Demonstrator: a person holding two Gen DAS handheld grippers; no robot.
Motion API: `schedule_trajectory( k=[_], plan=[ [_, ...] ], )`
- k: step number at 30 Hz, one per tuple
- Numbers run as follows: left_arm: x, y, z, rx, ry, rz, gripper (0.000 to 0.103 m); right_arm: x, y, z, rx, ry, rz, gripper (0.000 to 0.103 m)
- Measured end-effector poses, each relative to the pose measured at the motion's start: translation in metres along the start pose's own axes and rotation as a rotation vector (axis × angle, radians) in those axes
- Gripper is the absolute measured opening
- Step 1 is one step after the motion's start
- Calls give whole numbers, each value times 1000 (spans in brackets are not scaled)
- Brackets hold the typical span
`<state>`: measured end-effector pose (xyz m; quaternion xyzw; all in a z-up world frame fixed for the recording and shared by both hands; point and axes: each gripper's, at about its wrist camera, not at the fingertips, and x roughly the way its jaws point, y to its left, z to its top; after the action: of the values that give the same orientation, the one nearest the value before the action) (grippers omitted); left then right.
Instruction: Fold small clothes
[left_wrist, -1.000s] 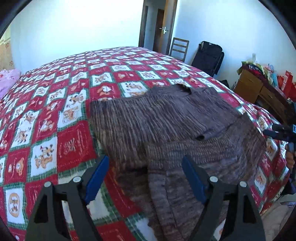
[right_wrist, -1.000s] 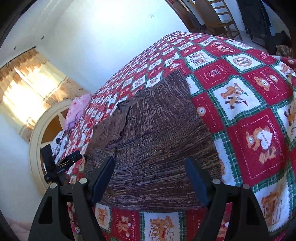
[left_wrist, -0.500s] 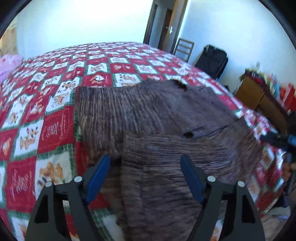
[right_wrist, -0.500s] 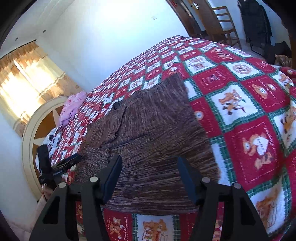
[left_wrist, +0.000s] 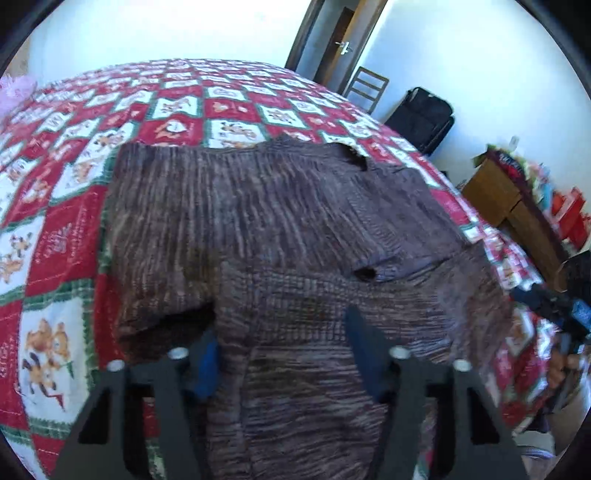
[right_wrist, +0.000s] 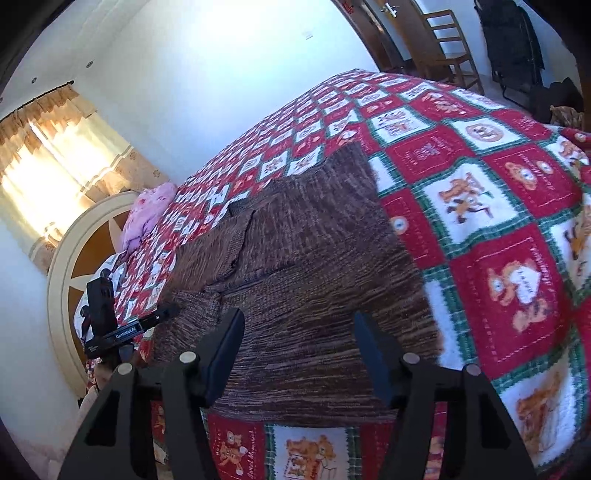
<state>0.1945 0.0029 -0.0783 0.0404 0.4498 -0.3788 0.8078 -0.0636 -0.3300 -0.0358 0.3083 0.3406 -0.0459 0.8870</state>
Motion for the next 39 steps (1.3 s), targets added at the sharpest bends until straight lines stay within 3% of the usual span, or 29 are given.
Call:
schedule_trajectory(
  k=[3, 4, 7, 10, 16, 22, 23, 24, 25, 29, 33, 39],
  plan=[
    [-2, 7, -2, -18, -13, 51, 27, -7, -10, 5, -1, -26, -48, 63],
    [-3, 11, -2, -36, -16, 65, 10, -8, -13, 6, -1, -30, -60, 63],
    [-8, 21, -5, -102, -25, 35, 6, -10, -24, 16, -4, -55, -131, 63],
    [-21, 12, -10, -98, -70, 35, 6, -11, -27, 27, -42, -78, -194, 63],
    [-47, 6, -13, -164, -180, 22, 6, 18, -25, 48, -129, -25, -212, 63],
    [-39, 3, -13, -142, -150, 63, 6, 69, -30, 56, -169, 72, -196, 62],
    [-39, 3, -13, -142, -146, 65, 6, 75, -28, 53, -190, 79, -199, 59],
    [-38, 2, -14, -140, -145, 70, 6, 76, -24, 51, -224, 78, -208, 32],
    [-39, 1, -15, -135, -145, 75, 6, 78, -19, 48, -255, 84, -223, 16],
    [-40, 3, -16, -141, -152, 80, 6, 64, -5, 40, -304, 25, -277, 13],
    [-51, 5, -16, -171, -178, 61, 6, 34, 18, 37, -334, -65, -278, 5],
    [-73, 0, -13, -149, -236, 40, 6, 6, 56, 42, -418, -148, -270, 5]
  ],
)
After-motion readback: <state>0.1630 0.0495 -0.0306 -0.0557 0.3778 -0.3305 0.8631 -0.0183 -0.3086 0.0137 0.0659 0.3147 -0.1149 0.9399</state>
